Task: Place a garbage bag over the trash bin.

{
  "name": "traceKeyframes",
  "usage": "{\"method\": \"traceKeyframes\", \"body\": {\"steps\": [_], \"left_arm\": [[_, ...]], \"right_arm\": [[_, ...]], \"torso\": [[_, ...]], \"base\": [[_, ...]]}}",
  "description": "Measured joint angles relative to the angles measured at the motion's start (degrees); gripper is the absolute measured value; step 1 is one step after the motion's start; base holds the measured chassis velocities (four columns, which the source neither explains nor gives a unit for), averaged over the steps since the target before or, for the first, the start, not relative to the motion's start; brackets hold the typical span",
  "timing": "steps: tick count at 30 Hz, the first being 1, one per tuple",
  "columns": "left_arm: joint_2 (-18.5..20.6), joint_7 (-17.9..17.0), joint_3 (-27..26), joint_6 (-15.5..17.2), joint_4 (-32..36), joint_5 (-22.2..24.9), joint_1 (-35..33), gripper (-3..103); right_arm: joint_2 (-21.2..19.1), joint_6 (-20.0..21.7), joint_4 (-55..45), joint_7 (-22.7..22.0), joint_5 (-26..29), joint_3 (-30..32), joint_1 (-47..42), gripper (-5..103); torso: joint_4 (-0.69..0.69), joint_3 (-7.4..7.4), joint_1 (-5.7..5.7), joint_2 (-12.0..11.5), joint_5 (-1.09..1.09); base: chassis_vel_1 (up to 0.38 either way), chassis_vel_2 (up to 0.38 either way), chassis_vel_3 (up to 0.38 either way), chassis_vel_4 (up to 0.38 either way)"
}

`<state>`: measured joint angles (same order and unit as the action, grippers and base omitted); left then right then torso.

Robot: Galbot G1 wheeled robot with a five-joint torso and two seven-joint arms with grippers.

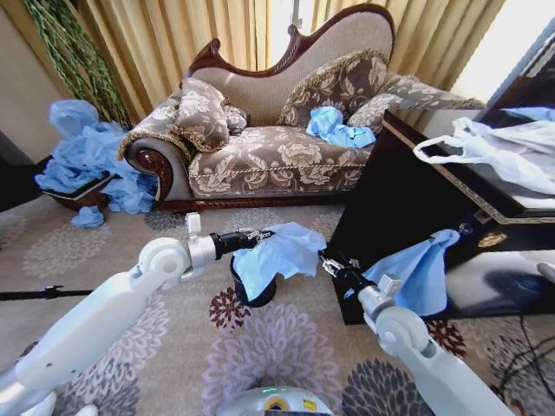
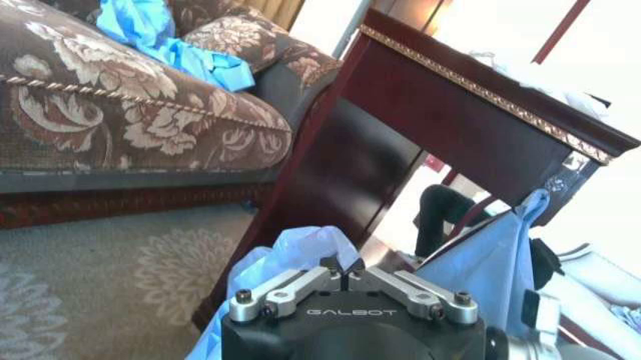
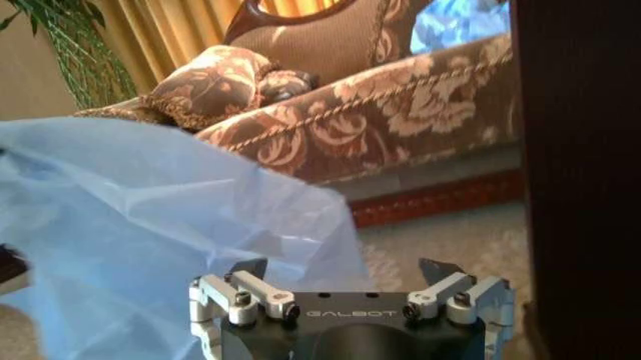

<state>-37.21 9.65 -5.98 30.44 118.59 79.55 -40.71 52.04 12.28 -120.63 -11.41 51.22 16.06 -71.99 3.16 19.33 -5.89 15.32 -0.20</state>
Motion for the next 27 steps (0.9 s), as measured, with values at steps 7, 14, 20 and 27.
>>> {"method": "traceKeyframes", "body": {"steps": [7,14,20,27], "left_arm": [[-0.4,-0.1,0.1,-0.1,-0.7,0.0,0.5,0],[-1.3,-0.8,1.1,-0.2,-1.6,0.2,2.6,0],[-1.1,-0.9,1.3,-0.1,-1.2,0.4,2.6,0],[-0.3,-0.6,1.3,-0.1,-1.0,0.5,2.5,0]], "right_arm": [[2.7,2.5,-5.7,-1.0,6.0,-0.7,-6.3,100],[4.5,3.4,-7.7,-1.1,9.6,-0.6,-10.9,101],[5.9,1.9,-4.1,0.0,7.6,-0.9,-7.9,80],[6.1,0.8,-0.9,-1.1,11.8,-0.8,-0.5,53]], "torso": [[0.01,-0.01,0.00,0.0,0.00],[0.03,-0.01,0.00,0.0,-0.01],[0.00,0.00,0.00,0.0,0.01],[0.00,0.00,0.00,0.0,0.01]], "base": [[0.000,0.000,0.000,0.000],[0.000,0.000,0.000,0.000],[0.000,0.000,0.000,0.000],[0.000,0.000,0.000,0.000]]}}
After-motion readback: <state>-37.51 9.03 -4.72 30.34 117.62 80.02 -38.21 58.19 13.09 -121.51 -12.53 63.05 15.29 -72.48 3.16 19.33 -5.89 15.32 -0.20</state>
